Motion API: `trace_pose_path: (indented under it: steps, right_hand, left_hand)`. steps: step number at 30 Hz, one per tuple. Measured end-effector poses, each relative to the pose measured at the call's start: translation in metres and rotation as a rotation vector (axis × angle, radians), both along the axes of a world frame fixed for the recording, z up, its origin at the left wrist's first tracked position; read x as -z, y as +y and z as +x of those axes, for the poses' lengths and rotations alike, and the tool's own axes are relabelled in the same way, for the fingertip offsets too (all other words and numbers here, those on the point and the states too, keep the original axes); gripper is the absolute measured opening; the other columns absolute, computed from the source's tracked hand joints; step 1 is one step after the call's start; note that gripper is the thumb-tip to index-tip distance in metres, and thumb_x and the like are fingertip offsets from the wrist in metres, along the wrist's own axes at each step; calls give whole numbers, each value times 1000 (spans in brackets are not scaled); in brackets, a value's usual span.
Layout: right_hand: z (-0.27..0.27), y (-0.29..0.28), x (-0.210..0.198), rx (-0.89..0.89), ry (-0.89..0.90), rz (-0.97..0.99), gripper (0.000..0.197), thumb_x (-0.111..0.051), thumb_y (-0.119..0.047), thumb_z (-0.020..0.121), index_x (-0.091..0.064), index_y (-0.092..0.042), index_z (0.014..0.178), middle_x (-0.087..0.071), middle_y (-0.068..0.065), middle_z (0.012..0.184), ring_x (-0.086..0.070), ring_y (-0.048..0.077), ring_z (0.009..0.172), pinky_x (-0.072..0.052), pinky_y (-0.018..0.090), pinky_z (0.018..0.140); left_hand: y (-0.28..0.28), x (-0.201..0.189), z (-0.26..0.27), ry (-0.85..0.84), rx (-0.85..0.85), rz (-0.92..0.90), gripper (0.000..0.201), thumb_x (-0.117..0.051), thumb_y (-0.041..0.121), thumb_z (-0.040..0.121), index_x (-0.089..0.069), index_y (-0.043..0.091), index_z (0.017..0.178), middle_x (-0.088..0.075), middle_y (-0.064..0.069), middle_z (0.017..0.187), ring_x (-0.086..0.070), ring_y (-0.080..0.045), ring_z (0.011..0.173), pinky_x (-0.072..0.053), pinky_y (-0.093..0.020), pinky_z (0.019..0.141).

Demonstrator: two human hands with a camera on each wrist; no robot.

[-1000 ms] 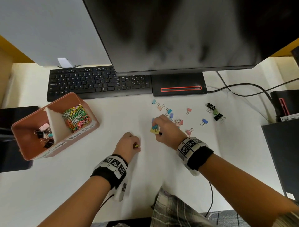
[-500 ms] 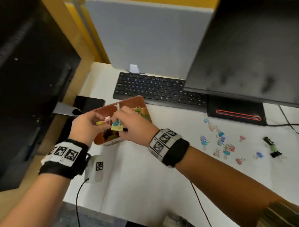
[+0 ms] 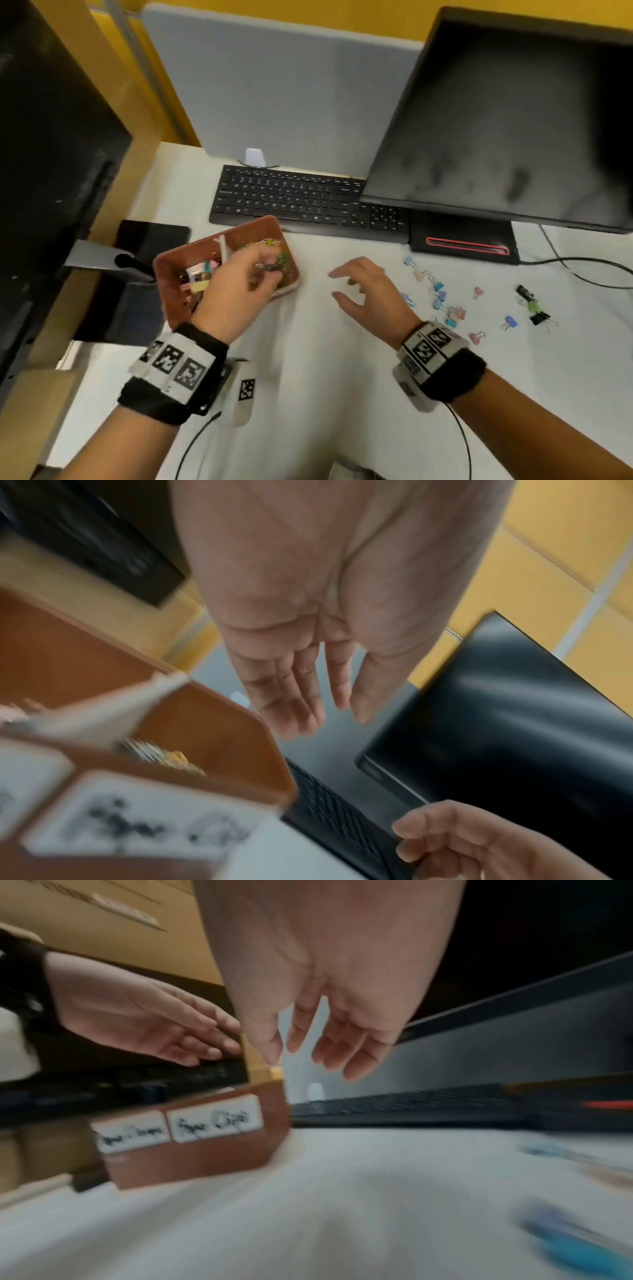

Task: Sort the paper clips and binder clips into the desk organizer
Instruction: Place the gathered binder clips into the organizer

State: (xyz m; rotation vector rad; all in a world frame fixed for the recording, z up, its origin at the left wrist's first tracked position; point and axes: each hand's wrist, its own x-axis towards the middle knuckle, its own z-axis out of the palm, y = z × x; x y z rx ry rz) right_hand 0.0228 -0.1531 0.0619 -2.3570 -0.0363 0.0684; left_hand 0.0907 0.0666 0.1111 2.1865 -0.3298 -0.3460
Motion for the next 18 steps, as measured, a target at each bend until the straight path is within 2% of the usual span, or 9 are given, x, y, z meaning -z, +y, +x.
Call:
trace_pose_path:
  steps: [2, 4, 6, 8, 10, 12, 15, 18]
  right_hand:
    - [-27, -48, 15, 173, 97, -126, 39, -68, -26, 80, -54, -28, 117, -53, -4, 116, -49, 11, 106, -38, 29, 99]
    - [-50, -92, 23, 315, 204, -179, 54, -73, -26, 75, -50, -27, 124, -50, -1, 123, -46, 17, 113, -36, 34, 103]
    - [-65, -127, 26, 372, 318, -173, 67, -77, -21, 70, -45, -24, 129, -47, 2, 127, -42, 14, 110, -34, 32, 104]
    - [-71, -153, 32, 348, 418, -180, 74, -77, -17, 70, -40, -24, 134, -41, 4, 135, -38, 20, 120, -32, 33, 107]
    - [-67, -167, 39, 286, 495, -216, 76, -75, -17, 72, -36, -28, 137, -30, 3, 147, -31, 30, 132, -34, 44, 110]
    - [-61, -175, 45, 180, 525, -267, 77, -74, -19, 75, -34, -30, 139, -22, 3, 154, -27, 30, 137, -31, 45, 112]
    - [-52, -177, 56, 32, 483, -357, 70, -71, -20, 77, -39, -29, 139, -20, 2, 155, -29, 29, 134, -31, 40, 110]
    - [-51, -180, 66, 65, 426, -243, 51, -66, -12, 81, -54, -24, 129, -28, 2, 152, -34, 26, 129, -31, 31, 107]
  left_hand:
    - [-45, 12, -13, 35, 107, -28, 37, -68, 16, 80, -56, 25, 113, -58, 3, 110, -58, -9, 90, -50, -24, 78]
    - [-87, 31, -28, 115, 238, 17, 48, -70, 19, 78, -50, 28, 121, -49, 2, 118, -55, -10, 94, -49, -22, 77]
    - [-125, 55, -41, 191, 367, 107, 60, -71, 25, 76, -42, 31, 129, -40, 1, 125, -50, -15, 109, -45, -25, 92]
    - [-159, 77, -52, 188, 458, 186, 65, -71, 27, 75, -39, 33, 131, -32, -1, 134, -41, -21, 123, -33, -26, 106]
    - [-186, 93, -58, 148, 510, 251, 62, -70, 25, 76, -40, 35, 129, -24, -1, 142, -33, -22, 130, -24, -23, 106]
    - [-208, 105, -61, 121, 566, 305, 58, -70, 25, 75, -44, 36, 126, -21, -1, 145, -30, -23, 130, -25, -27, 107]
    - [-226, 118, -60, 100, 628, 402, 56, -73, 23, 72, -50, 29, 122, -24, -1, 143, -29, -24, 125, -33, -33, 106]
    - [-229, 124, -56, 114, 580, 346, 43, -72, 9, 73, -59, 20, 113, -38, 0, 128, -35, -21, 114, -36, -30, 102]
